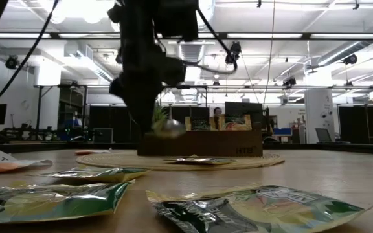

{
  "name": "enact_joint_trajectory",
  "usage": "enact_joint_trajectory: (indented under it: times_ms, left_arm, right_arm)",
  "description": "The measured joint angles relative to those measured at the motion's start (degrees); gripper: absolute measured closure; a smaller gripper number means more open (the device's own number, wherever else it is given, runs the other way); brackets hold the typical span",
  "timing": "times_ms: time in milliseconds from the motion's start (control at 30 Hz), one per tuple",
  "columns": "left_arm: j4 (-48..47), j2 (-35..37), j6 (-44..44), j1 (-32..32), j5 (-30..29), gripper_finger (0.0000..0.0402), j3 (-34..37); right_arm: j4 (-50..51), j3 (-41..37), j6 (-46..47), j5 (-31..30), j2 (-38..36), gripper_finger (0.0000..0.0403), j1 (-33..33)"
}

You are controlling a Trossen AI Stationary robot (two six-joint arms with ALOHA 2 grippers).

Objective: Pick & Place Tea
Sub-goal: Put the yellow tea bag into the middle section of the wooden organizer

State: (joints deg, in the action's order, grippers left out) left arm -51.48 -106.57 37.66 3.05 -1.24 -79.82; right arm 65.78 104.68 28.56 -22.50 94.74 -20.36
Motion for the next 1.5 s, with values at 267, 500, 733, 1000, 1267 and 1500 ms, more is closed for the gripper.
enact_joint_trajectory:
  times_ms: [267,500,733,1000,1267,1500]
  left_arm:
    - [0.3,8.3,-1.8,0.0,-0.4,0.0401,0.0]
    - [0.4,15.6,-8.7,0.1,-2.7,0.0402,-0.1]
    - [1.2,20.9,-20.8,0.4,-3.3,0.0401,-0.2]
    - [2.7,22.1,-29.6,0.9,-3.2,0.0401,-1.8]
    - [3.1,22.1,-37.0,1.3,-3.2,0.0401,-3.0]
    - [3.3,22.2,-41.0,1.3,-3.2,0.0401,-3.8]
  right_arm:
    - [0.0,0.0,0.3,0.0,0.0,0.0183,0.0]
    - [-0.6,0.0,9.2,0.0,0.0,0.0183,0.3]
    - [-6.8,0.0,14.7,0.4,0.0,0.0183,1.4]
    - [-10.2,0.0,20.0,2.4,0.0,0.0183,4.0]
    - [-10.8,-1.6,28.7,6.1,0.0,0.0183,6.8]
    - [-12.0,-2.7,33.0,9.6,0.0,0.0183,8.4]
